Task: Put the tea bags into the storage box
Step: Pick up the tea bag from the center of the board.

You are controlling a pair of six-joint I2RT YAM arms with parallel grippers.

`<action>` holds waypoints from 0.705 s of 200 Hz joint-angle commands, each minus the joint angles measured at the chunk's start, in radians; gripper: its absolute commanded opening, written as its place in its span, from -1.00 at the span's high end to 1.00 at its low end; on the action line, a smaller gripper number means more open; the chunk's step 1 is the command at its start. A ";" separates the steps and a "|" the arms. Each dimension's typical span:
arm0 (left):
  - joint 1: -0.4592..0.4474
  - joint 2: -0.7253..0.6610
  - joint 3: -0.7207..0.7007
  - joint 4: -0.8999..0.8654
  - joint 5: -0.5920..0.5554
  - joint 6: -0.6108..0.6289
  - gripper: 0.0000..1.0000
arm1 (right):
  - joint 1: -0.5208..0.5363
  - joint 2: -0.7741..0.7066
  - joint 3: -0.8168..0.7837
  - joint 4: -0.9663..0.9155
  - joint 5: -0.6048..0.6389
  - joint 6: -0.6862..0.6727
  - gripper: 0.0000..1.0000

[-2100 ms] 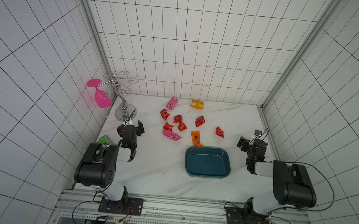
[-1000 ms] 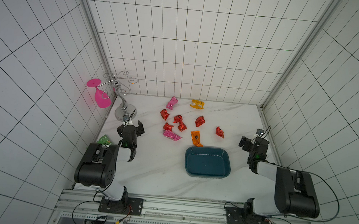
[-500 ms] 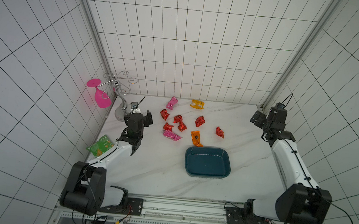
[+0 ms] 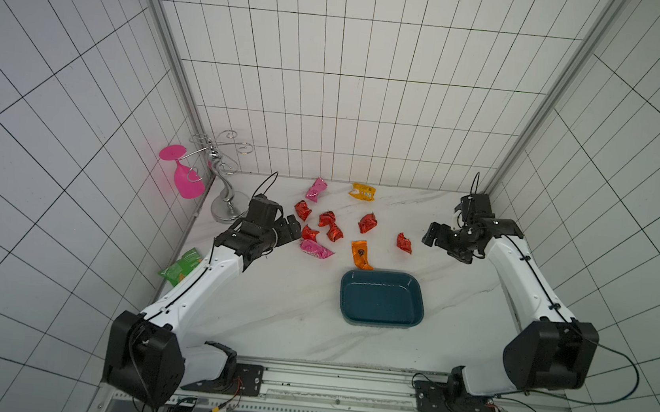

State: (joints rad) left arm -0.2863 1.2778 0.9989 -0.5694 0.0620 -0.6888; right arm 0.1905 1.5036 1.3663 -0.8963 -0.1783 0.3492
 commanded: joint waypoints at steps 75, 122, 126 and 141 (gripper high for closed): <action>0.013 0.071 0.039 -0.174 0.071 0.013 -0.96 | 0.098 0.455 0.242 0.043 0.076 -0.018 -0.70; 0.033 0.061 0.016 -0.176 0.089 0.029 -0.96 | 0.102 0.597 0.342 0.092 0.094 0.008 -0.64; 0.037 0.058 0.014 -0.180 0.090 0.034 -0.96 | 0.102 0.608 0.352 0.092 0.089 0.008 -0.62; 0.059 0.052 0.011 -0.202 0.090 0.050 -0.96 | 0.108 0.638 0.376 0.098 0.080 0.008 -0.54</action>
State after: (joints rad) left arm -0.2558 1.3460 1.0130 -0.7429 0.1471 -0.6788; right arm 0.2836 2.0964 1.6817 -0.8108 -0.1062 0.3485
